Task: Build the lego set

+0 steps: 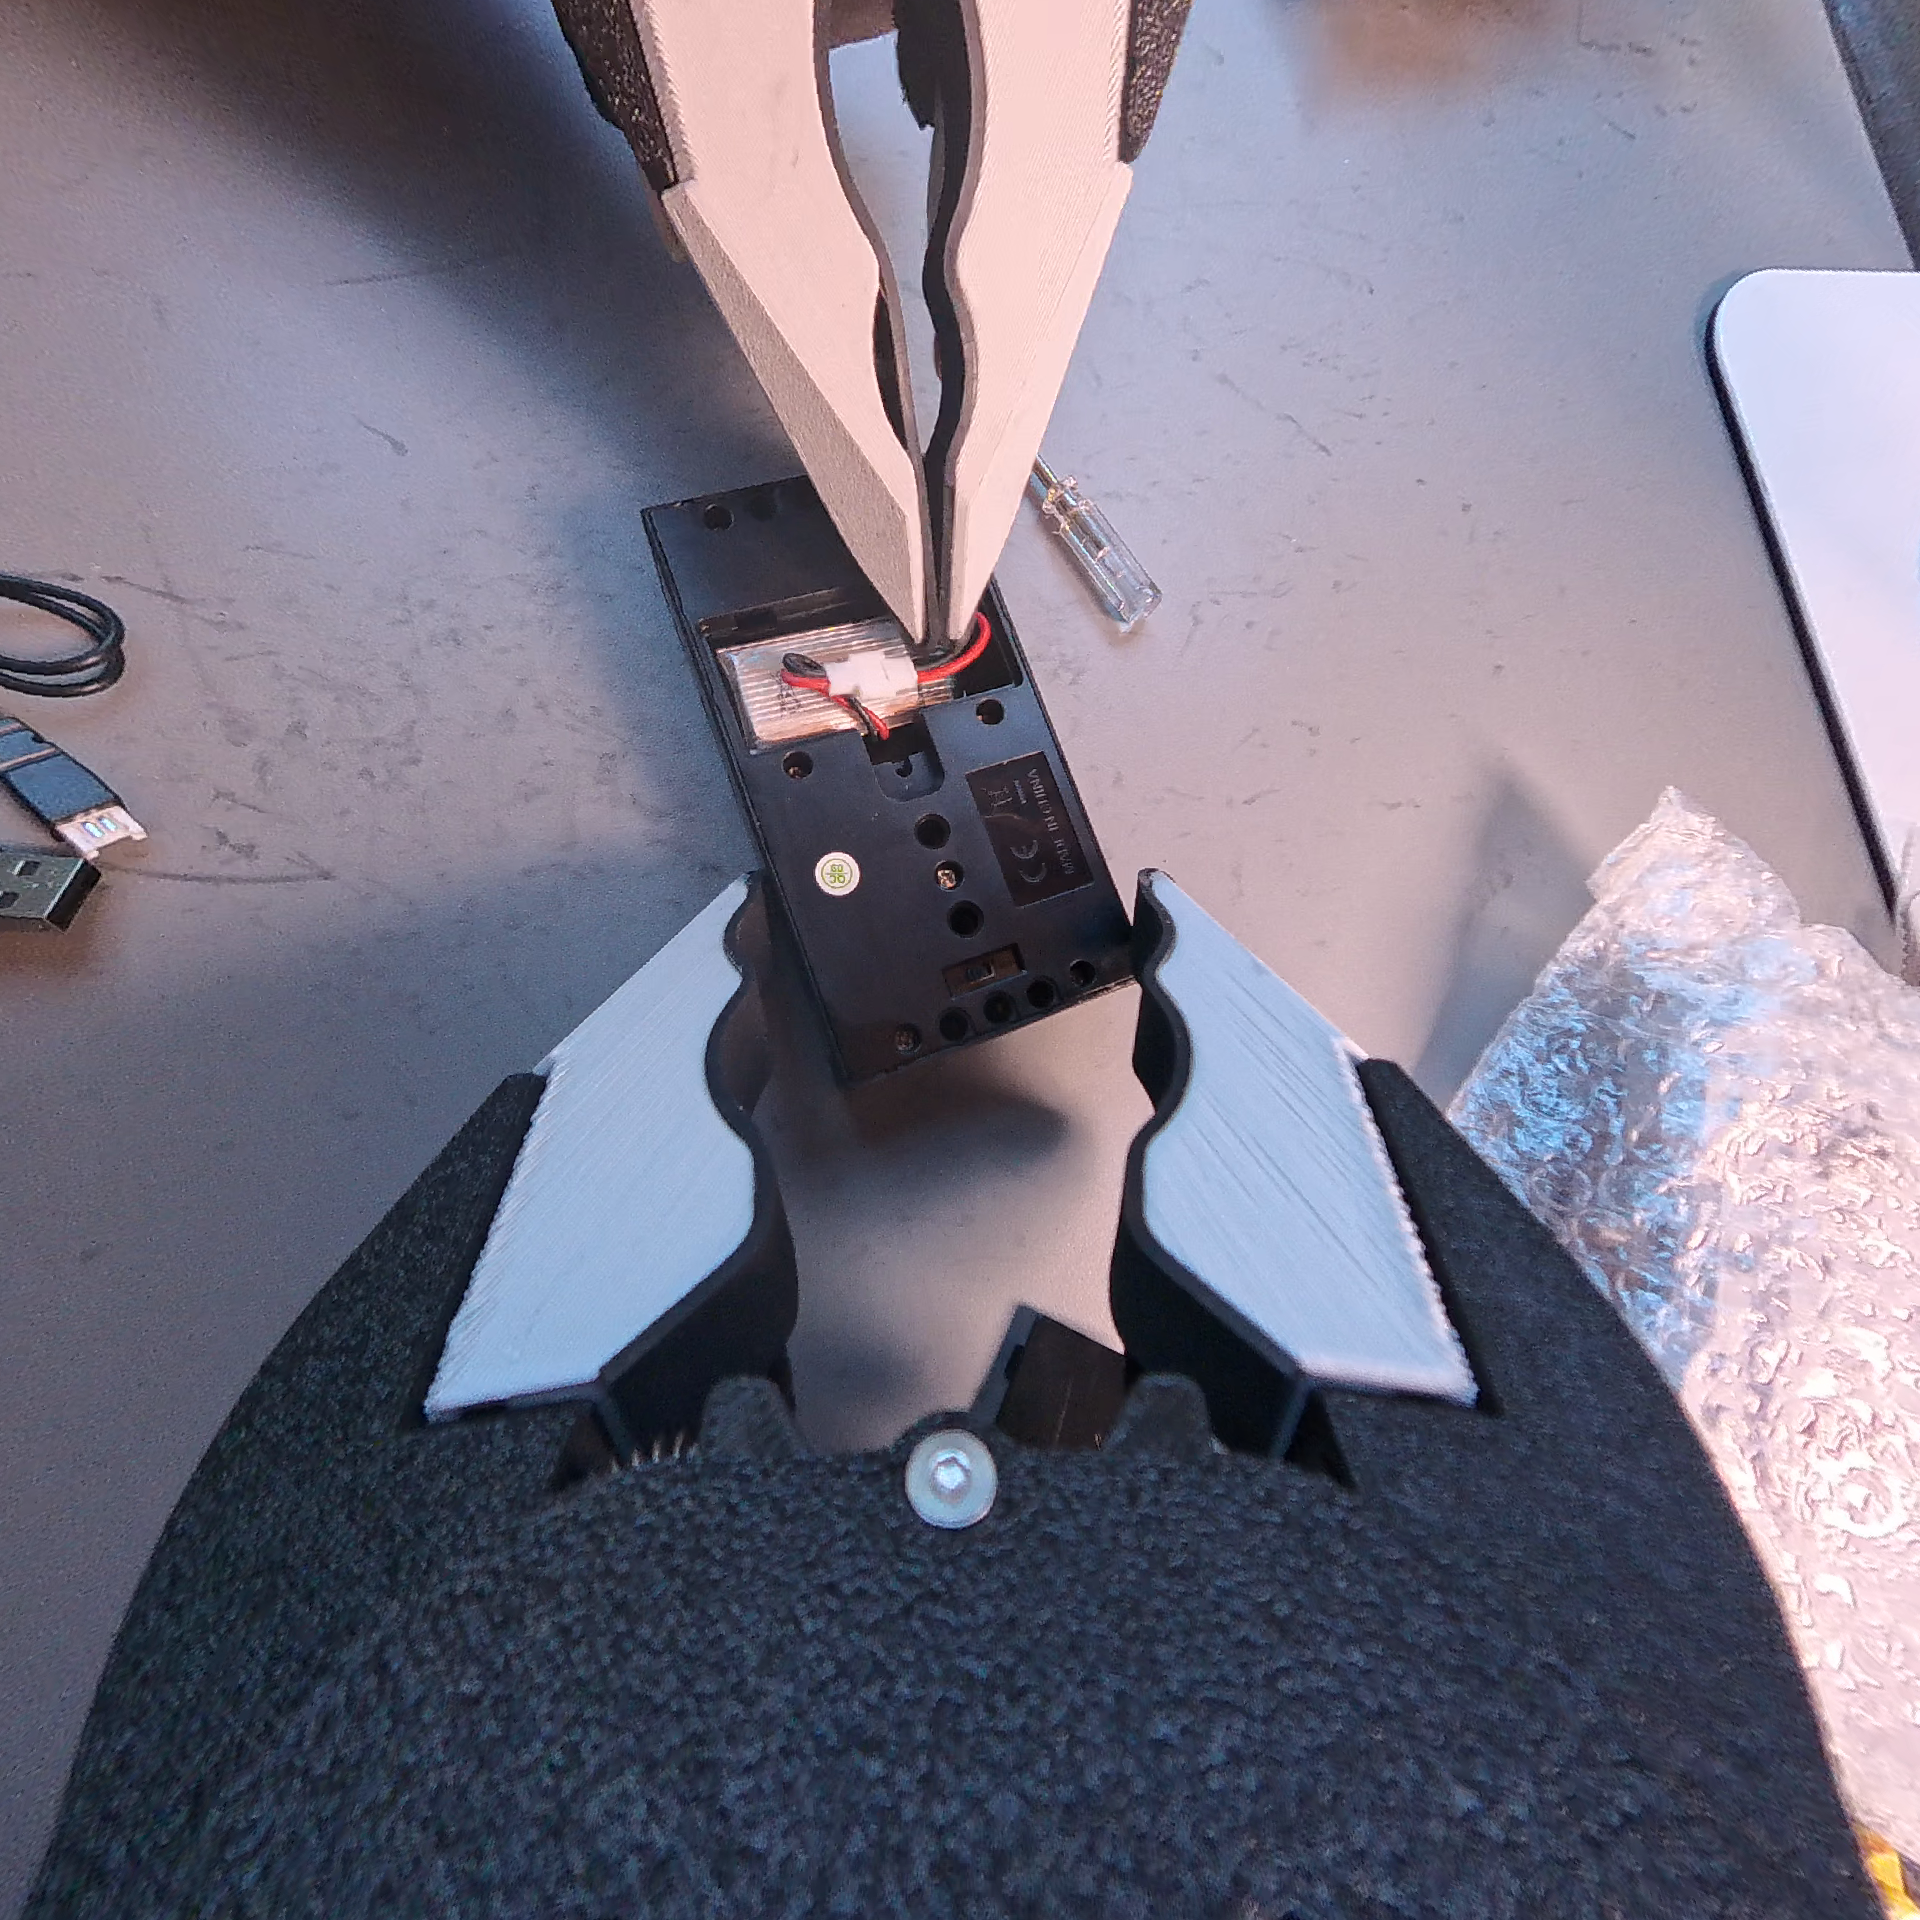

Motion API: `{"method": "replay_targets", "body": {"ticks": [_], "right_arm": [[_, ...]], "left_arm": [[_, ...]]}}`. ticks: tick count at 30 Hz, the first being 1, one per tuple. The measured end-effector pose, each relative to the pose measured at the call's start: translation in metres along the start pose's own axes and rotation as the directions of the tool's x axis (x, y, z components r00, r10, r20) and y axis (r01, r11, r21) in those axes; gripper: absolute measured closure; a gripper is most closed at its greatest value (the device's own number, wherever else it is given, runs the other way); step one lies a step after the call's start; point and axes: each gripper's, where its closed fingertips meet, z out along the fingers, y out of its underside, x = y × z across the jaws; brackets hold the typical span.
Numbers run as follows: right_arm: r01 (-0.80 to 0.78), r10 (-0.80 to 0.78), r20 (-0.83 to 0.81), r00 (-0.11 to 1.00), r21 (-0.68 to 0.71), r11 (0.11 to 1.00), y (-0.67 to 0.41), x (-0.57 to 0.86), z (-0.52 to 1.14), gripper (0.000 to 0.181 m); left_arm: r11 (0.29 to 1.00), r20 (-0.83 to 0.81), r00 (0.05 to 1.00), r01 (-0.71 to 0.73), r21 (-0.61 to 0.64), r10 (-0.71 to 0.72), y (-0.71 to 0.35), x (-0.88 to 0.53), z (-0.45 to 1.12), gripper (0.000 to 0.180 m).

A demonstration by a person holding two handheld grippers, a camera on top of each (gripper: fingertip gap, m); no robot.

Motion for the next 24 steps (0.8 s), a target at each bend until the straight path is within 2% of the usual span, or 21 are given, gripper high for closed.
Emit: {"method": "replay_targets", "body": {"ticks": [4,7,24], "right_arm": [[-0.003,0.003,-0.002,1.0,0.008,1.0,0.0,0.0,0.0,0.113],[-0.004,0.004,-0.005,1.0,0.013,1.0,0.0,0.0,0.0,0.113],[-0.01,0.011,-0.014,1.0,0.038,0.999,-0.002,0.002,0.002,0.113]], "left_arm": [[0.998,0.005,1.0,0.013,0.058,-0.014,-0.006,-0.001,-0.005,0.179],[0.996,0.022,0.999,0.03,0.083,-0.032,-0.006,-0.006,-0.01,0.172],[0.997,0.004,1.0,0.03,0.066,-0.03,0.005,-0.002,-0.007,0.164]]}}
